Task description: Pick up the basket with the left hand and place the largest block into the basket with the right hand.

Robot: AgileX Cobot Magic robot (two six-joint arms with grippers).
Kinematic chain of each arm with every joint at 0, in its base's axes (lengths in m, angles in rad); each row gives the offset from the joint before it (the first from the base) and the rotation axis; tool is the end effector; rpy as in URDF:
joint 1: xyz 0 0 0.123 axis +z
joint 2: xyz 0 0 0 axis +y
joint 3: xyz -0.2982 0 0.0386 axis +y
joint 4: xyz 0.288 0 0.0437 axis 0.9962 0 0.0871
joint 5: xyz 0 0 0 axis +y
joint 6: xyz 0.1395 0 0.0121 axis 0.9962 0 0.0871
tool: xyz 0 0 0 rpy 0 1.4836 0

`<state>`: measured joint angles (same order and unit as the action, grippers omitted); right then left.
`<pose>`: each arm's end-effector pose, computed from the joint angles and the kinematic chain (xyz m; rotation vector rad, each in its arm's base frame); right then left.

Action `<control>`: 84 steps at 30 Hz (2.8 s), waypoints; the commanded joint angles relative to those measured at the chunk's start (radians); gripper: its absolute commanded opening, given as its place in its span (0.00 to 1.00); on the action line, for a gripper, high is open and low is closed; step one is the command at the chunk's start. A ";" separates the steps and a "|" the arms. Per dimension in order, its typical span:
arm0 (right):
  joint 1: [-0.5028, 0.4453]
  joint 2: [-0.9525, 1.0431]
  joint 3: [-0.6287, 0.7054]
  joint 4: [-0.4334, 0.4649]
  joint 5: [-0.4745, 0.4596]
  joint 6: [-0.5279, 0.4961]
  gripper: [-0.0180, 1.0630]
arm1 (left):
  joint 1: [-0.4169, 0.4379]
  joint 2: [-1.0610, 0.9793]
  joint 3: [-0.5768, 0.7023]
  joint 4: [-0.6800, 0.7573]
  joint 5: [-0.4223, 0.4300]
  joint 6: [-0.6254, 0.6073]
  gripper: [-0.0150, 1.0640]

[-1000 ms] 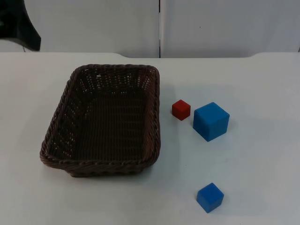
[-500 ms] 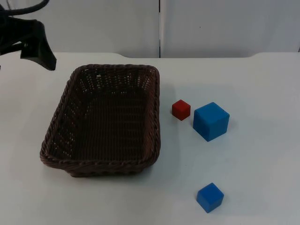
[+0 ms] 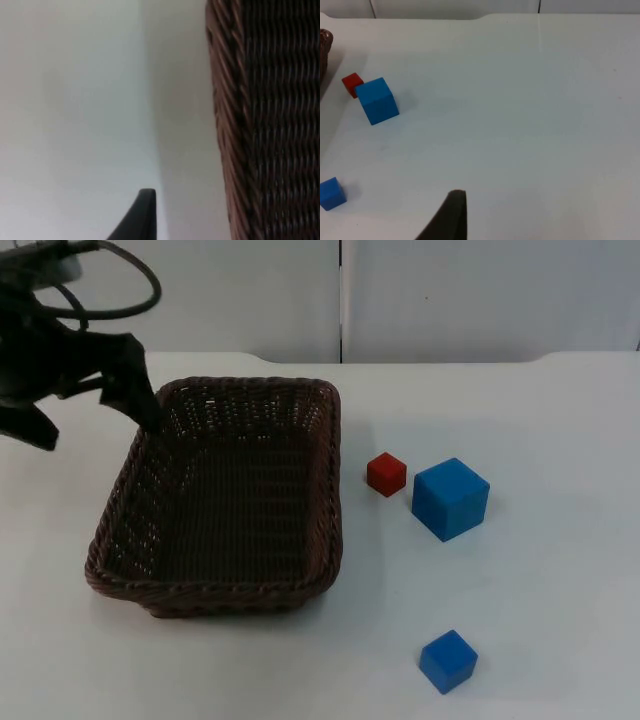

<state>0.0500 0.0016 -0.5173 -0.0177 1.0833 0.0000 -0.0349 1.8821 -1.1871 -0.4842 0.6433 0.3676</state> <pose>0.0550 0.0006 0.2773 -0.0500 2.0505 0.0099 0.4251 -0.0540 0.1192 0.0804 2.7463 -0.4082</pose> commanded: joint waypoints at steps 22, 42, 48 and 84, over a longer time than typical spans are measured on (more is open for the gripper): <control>-0.006 -0.002 0.002 -0.007 -0.004 -0.016 0.99 | -0.006 0.223 -0.076 -0.161 -0.035 0.070 0.91; -0.006 -0.002 0.002 -0.028 -0.004 -0.016 0.99 | -0.019 0.251 -0.076 -0.156 -0.116 0.077 0.91; -0.006 -0.002 0.002 -0.038 -0.004 -0.016 0.99 | -0.037 0.263 -0.076 -0.166 -0.137 0.077 0.91; -0.006 -0.002 0.002 -0.037 -0.006 -0.016 0.99 | -0.035 0.072 -0.074 -0.169 0.072 0.024 0.01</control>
<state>0.0500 0.0016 -0.5173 -0.0527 1.0833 0.0000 -0.0671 1.9822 -1.2593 -0.6368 0.6968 0.4033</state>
